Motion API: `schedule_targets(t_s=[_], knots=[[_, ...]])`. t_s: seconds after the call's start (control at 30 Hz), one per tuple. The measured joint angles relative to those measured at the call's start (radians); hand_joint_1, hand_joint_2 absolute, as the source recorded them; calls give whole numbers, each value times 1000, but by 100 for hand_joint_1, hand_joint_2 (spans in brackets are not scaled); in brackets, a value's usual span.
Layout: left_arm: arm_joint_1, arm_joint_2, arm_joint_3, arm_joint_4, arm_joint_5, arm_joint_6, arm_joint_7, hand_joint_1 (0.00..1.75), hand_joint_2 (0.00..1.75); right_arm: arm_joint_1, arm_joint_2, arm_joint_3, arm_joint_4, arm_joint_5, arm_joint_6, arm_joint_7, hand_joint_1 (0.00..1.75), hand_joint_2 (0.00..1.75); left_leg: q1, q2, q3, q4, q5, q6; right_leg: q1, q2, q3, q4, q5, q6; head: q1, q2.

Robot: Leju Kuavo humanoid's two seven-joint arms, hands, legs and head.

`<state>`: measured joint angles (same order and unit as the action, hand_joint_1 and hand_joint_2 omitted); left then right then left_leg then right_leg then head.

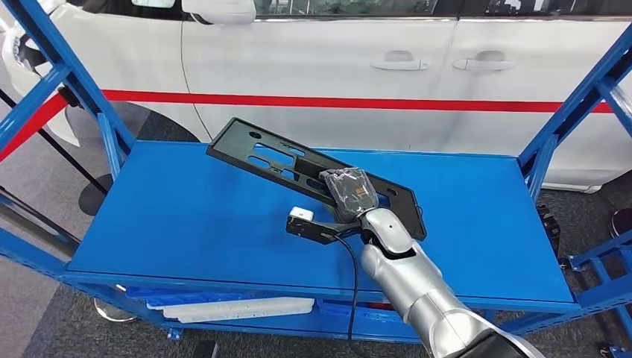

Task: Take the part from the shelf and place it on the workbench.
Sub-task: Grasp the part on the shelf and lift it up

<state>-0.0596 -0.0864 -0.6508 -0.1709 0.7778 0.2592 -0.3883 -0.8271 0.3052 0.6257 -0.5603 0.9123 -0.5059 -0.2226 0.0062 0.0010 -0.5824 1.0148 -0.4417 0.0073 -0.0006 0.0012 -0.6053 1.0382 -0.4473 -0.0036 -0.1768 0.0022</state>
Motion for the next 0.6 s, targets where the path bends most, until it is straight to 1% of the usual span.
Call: schedule_targets(t_s=[0.07,0.1,0.13,0.17,0.2,0.23,0.27,0.3,0.33,0.37,0.4,0.43,0.47,0.5,0.53,0.57,0.6], knots=[[1,-1,2,0,6,11,-1,0,0,23,-11,-35,-88,-152,-10,-71,175,175,0,1,-2,1,-1,-11,4,1,1,-12,1,-8,0,0],[2,-1,4,0,9,16,-2,0,0,42,-22,-61,-168,-243,-2,-88,175,175,2,1,-3,3,-4,-16,2,1,3,-15,3,-13,0,0],[3,-2,5,0,11,19,-3,0,0,67,-37,-90,-269,-324,12,-86,175,175,2,1,-7,15,-14,-22,0,-1,4,-19,4,-18,0,0],[4,-2,5,0,11,16,-6,0,0,98,-56,-121,-385,-396,29,-74,175,175,4,1,-20,44,-36,-27,-3,-4,6,-23,6,-22,0,0],[6,-1,6,0,10,9,-10,0,0,139,-80,-155,-516,-463,49,-61,175,175,5,1,-41,94,-66,-31,-5,-10,7,-24,6,-25,0,0],[9,0,6,0,5,0,-16,0,0,188,-111,-191,-645,-529,70,-58,175,175,6,1,-69,158,-101,-36,-6,-15,8,-24,4,-27,0,0],[14,2,5,0,-1,-10,-22,0,0,247,-145,-229,-777,-604,93,-68,175,175,8,1,-97,222,-128,-39,-5,-20,8,-24,2,-27,0,0],[18,5,4,0,-8,-18,-28,0,0,315,-181,-269,-903,-684,116,-91,175,175,9,1,-114,265,-141,-41,-5,-25,10,-24,-1,-26,0,0],[23,7,2,1,-15,-23,-33,0,0,390,-216,-310,-1013,-765,139,-128,175,175,10,1,-116,273,-134,-43,-6,-28,13,-23,-4,-23,0,0],[28,10,0,1,-20,-26,-40,0,0,470,-246,-353,-1113,-848,160,-177,175,175,12,2,-99,242,-109,-43,-6,-30,17,-22,-8,-21,0,0],[32,13,-2,2,-23,-28,-46,0,0,552,-270,-399,-1196,-922,182,-230,175,175,14,1,-67,181,-72,-41,-6,-31,22,-21,-12,-18,0,0],[36,16,-3,3,-24,-30,-53,0,0,630,-287,-445,-1271,-988,203,-284,175,175,14,-1,-34,118,-46,-38,-7,-29,26,-20,-17,-14,0,0],[39,20,-4,4,-23,-32,-60,0,0,698,-300,-489,-1334,-1040,219,-332,175,175,13,-4,-6,63,-28,-33,-7,-25,27,-17,-21,-10,0,0],[40,22,-6,6,-23,-34,-66,0,0,753,-308,-526,-1385,-1074,231,-369,175,175,11,-5,11,29,-26,-28,-7,-20,25,-14,-22,-5,0,0],[40,25,-7,7,-23,-36,-70,0,0,803,-315,-562,-1429,-1097,238,-398,175,175,7,-6,18,17,-35,-22,-9,-14,22,-13,-22,0,0,0],[39,29,-8,8,-23,-38,-73,0,0,852,-321,-595,-1468,-1109,243,-420,175,175,4,-7,21,9,-37,-15,-9,-10,21,-12,-22,7,0,0],[38,31,-9,9,-23,-39,-74,0,0,904,-324,-630,-1504,-1117,249,-438,175,175,5,-7,25,3,-38,-7,-12,-8,22,-13,-23,14,0,0]])
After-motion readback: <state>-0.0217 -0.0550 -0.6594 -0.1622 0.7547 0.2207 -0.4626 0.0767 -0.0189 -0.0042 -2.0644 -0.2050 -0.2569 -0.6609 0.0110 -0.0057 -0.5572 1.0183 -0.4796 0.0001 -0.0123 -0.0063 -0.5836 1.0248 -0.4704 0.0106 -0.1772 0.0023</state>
